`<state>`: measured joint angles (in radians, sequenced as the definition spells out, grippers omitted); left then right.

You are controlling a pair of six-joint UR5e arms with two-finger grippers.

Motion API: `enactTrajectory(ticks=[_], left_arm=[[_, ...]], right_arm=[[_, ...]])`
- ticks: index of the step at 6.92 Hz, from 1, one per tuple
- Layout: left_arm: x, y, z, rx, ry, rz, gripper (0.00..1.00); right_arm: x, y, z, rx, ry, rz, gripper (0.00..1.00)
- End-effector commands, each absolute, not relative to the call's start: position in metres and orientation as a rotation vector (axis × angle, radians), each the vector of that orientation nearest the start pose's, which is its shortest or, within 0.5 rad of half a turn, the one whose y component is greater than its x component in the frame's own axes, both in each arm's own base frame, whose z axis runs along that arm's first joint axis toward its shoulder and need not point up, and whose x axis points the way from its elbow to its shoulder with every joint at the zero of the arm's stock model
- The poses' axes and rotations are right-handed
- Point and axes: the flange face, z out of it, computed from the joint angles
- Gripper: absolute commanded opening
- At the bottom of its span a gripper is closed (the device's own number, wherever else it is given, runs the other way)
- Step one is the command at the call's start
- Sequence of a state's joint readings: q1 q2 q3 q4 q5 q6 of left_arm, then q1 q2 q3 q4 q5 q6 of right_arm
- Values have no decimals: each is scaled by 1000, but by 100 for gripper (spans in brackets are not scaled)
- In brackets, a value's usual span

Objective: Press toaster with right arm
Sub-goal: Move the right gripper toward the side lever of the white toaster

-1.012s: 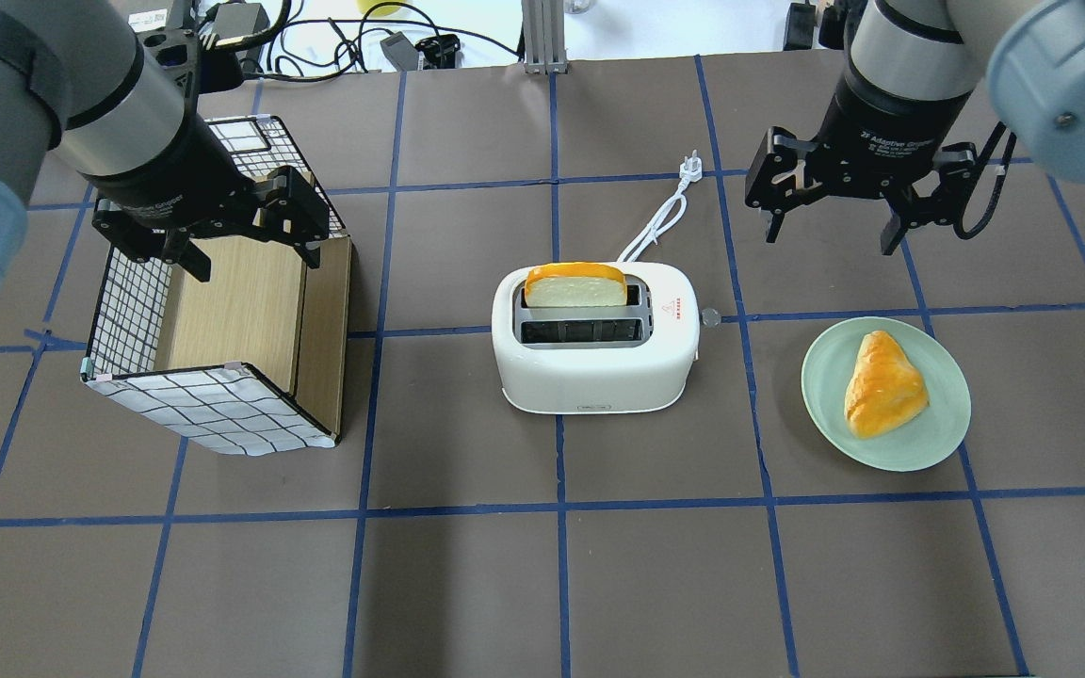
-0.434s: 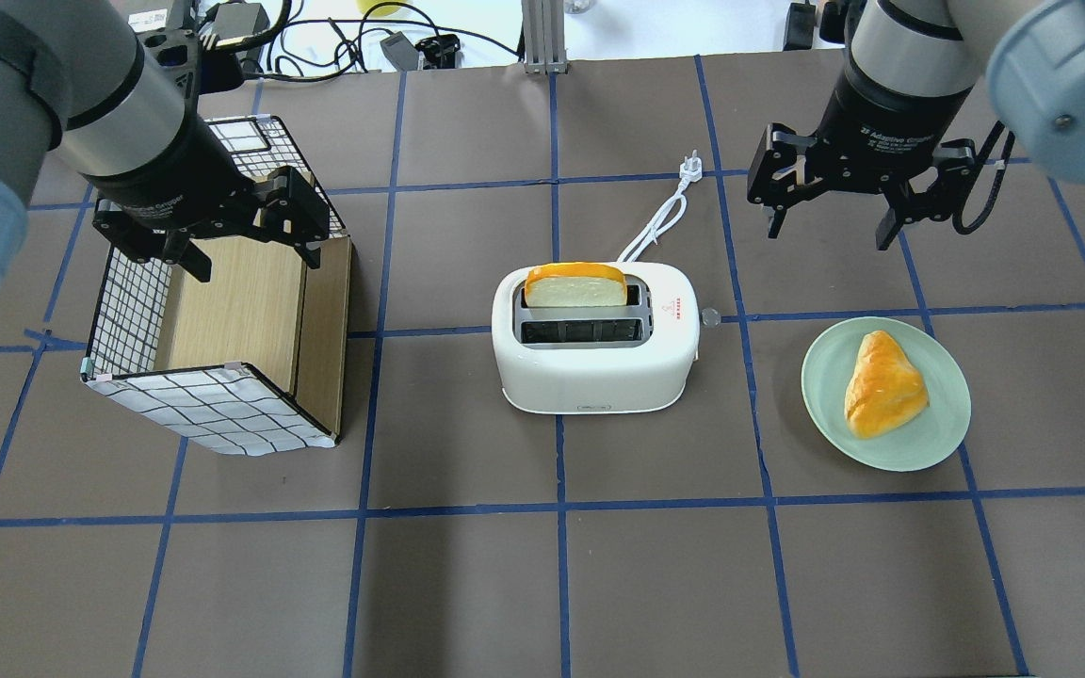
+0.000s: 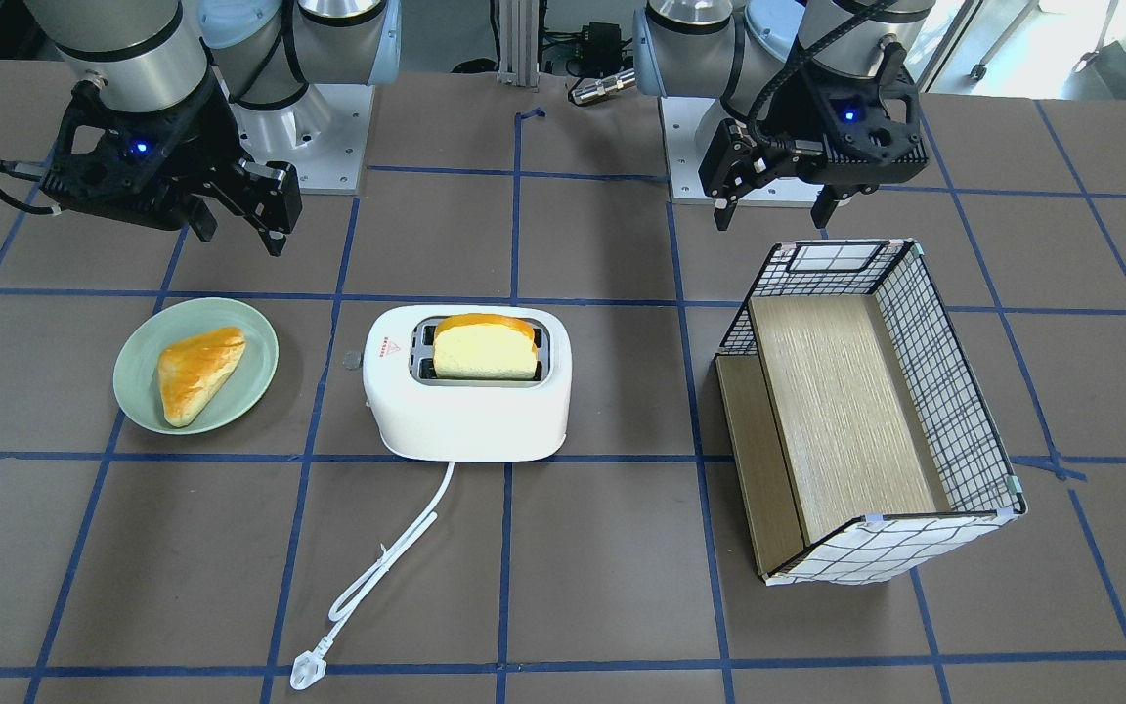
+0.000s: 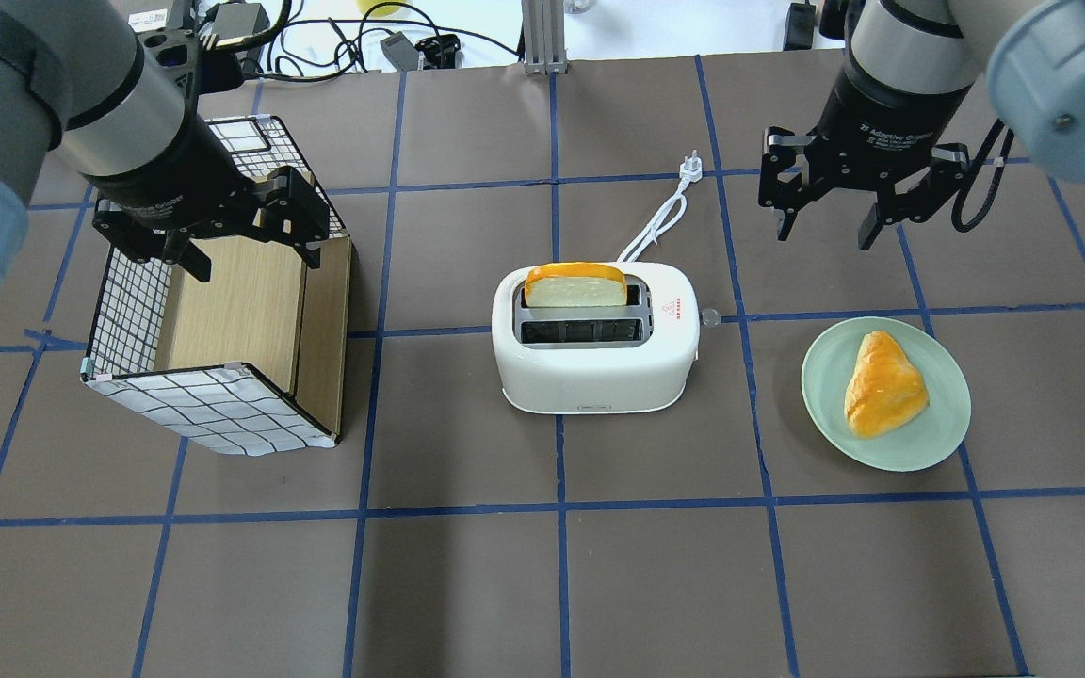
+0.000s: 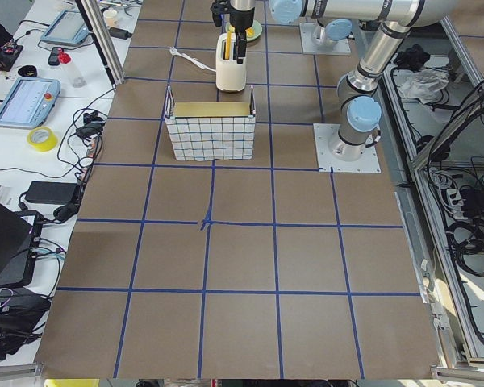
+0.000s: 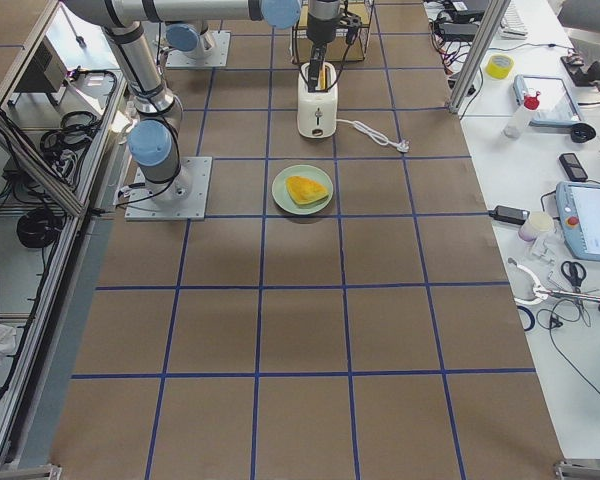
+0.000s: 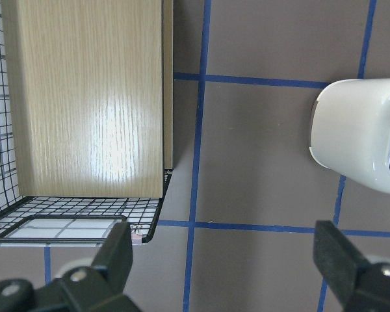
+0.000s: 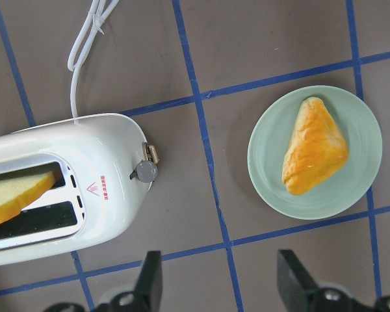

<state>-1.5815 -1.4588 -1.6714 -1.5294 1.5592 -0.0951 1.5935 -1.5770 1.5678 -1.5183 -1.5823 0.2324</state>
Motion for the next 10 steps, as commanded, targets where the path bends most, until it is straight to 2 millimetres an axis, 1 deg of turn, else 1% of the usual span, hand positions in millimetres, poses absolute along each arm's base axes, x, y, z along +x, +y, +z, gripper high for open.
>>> enactTrajectory(ticks=[1, 3, 4, 5, 6, 8, 9, 10], left_arm=[[-139, -448, 495, -133, 3153, -81, 100], [-139, -448, 495, -133, 3151, -81, 100], [-139, -448, 495, -133, 3153, -81, 100], [-139, -448, 495, -133, 3151, -81, 100], [-139, -448, 496, -133, 3153, -84, 100], [-139, -448, 495, -133, 3153, -81, 100], [-139, -448, 495, -133, 3151, -81, 100], [-139, -448, 496, -133, 3151, -84, 100]], right_arm=[[143, -485, 487, 345, 3138, 43, 0], [145, -489, 482, 330, 3105, 33, 0], [136, -497, 474, 369, 3040, 51, 0], [120, -503, 466, 349, 2962, 69, 0], [116, -505, 455, 354, 2892, 67, 0], [119, -504, 408, 334, 2829, 16, 0], [119, -501, 388, 332, 2818, -17, 0], [120, -497, 372, 332, 2782, -27, 0]])
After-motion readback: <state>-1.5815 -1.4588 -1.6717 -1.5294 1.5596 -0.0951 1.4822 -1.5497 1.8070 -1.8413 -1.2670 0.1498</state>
